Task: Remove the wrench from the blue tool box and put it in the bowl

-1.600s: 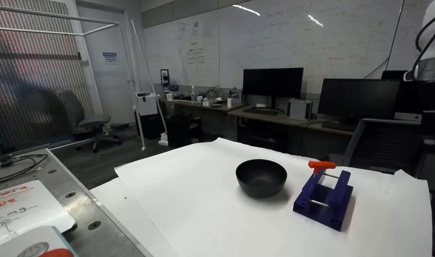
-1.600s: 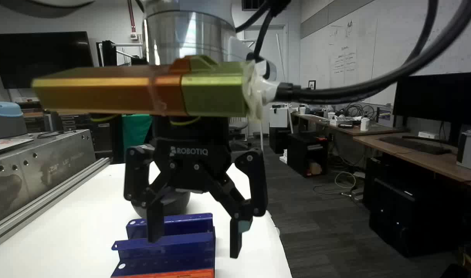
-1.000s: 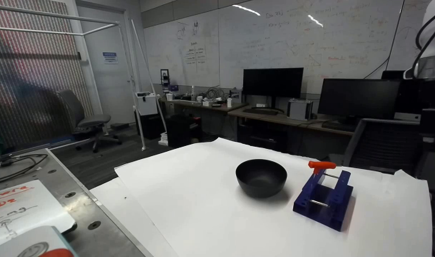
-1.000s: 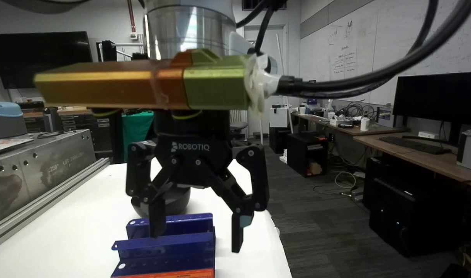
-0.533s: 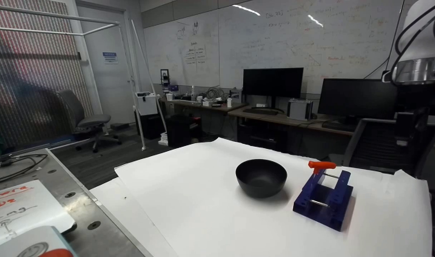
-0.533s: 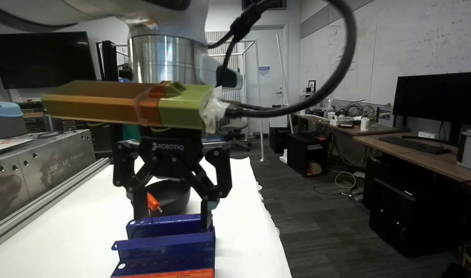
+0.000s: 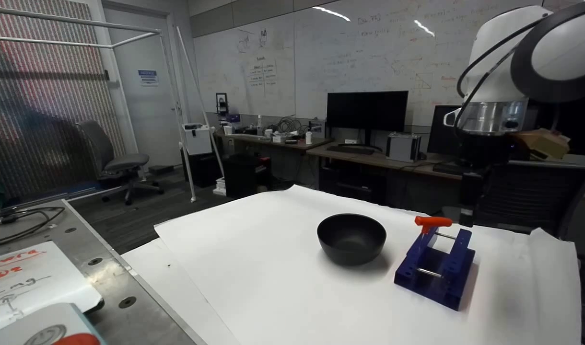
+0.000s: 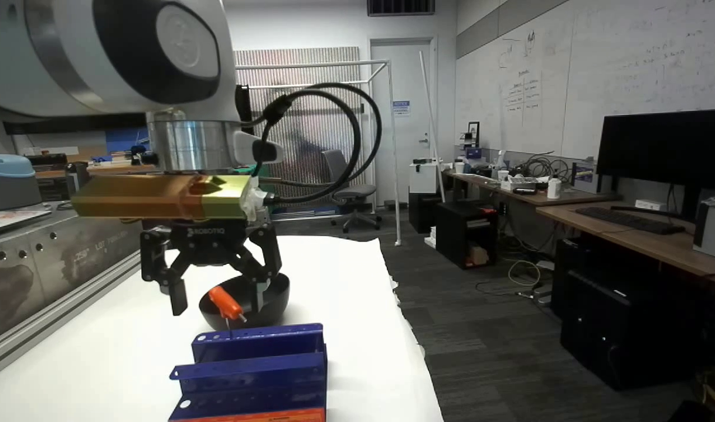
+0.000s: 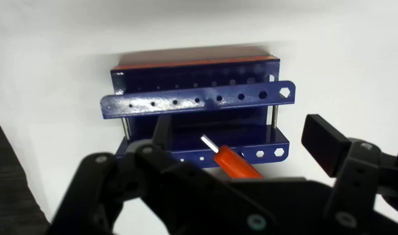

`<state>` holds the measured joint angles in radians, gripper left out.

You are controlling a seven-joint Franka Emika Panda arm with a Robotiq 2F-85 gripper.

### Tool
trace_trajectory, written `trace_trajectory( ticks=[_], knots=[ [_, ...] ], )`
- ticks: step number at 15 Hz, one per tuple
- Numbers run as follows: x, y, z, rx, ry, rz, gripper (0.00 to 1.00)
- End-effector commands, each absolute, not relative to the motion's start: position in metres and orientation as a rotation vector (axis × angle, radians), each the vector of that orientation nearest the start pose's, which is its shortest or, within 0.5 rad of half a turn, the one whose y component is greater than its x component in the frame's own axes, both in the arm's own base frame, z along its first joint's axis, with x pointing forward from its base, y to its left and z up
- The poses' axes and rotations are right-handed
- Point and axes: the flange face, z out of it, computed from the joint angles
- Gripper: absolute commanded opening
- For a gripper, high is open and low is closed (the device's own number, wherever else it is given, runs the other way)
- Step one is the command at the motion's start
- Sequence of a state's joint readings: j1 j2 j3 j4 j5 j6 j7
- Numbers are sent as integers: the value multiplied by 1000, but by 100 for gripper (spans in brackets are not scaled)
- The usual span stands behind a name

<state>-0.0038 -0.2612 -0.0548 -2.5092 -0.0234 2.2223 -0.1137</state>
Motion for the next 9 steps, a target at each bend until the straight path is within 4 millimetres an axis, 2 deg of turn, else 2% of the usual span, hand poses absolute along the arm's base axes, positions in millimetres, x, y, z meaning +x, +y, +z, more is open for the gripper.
trace_trajectory(
  ticks=[1, 3, 4, 5, 9],
  knots=[
    [463, -9, 363, -3146, -218, 13, 100],
    [472, -4, 356, -3133, -260, 26, 100],
    [476, -3, 353, -3138, -271, 31, 75],
    [479, -1, 351, -3144, -286, 26, 74],
    [489, 1, 349, -3148, -322, -7, 42]
  ],
)
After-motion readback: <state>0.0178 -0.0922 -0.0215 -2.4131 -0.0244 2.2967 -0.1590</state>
